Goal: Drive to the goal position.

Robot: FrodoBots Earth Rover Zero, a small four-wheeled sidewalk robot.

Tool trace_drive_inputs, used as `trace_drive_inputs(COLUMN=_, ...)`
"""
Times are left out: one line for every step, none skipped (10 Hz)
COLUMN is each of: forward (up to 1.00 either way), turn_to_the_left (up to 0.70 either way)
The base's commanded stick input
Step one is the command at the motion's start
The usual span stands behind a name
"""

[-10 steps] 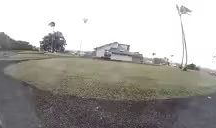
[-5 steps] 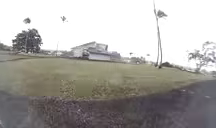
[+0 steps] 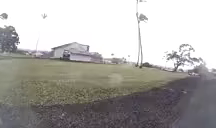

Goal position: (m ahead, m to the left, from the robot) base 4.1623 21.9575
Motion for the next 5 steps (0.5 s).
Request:
trace_drive_inputs(forward=0.00, turn_to_the_left=-0.44)
trace_drive_inputs(forward=0.00, turn_to_the_left=0.00)
trace_drive_inputs(forward=0.00, turn_to_the_left=0.00)
trace_drive_inputs(forward=0.00, turn_to_the_left=-0.07)
trace_drive_inputs(forward=0.00, turn_to_the_left=-0.52)
